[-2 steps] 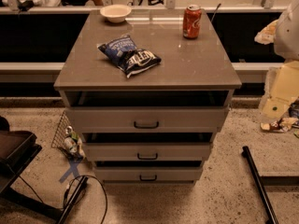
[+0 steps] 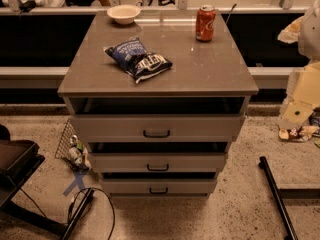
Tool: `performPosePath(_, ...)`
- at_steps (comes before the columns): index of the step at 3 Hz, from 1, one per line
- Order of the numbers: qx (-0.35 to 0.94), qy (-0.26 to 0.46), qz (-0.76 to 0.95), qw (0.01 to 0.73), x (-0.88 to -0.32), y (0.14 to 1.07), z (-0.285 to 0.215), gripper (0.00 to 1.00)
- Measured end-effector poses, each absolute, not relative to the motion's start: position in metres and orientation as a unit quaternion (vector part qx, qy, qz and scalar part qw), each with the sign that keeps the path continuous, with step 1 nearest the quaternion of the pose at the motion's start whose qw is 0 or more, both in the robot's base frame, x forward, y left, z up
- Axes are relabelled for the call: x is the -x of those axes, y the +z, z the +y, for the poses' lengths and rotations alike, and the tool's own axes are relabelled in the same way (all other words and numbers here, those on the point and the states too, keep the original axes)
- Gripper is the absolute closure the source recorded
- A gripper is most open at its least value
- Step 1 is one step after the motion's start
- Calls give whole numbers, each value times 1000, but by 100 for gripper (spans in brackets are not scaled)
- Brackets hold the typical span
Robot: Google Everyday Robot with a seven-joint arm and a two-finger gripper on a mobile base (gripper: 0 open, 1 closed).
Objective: Open bottom drawer
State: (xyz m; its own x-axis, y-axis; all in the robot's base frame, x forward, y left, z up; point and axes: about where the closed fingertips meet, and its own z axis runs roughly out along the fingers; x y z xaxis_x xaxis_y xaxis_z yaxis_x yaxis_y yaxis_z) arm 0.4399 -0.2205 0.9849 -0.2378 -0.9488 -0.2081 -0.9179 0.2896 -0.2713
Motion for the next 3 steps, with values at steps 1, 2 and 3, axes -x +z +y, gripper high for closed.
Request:
performPosePath(1,579,-42,793,185,-432,981,-213,0)
performPosePath(2,559,-17,804,201,-423,926,-203,0)
performPosePath(3,558,17,807,191,-422,812,-177,0)
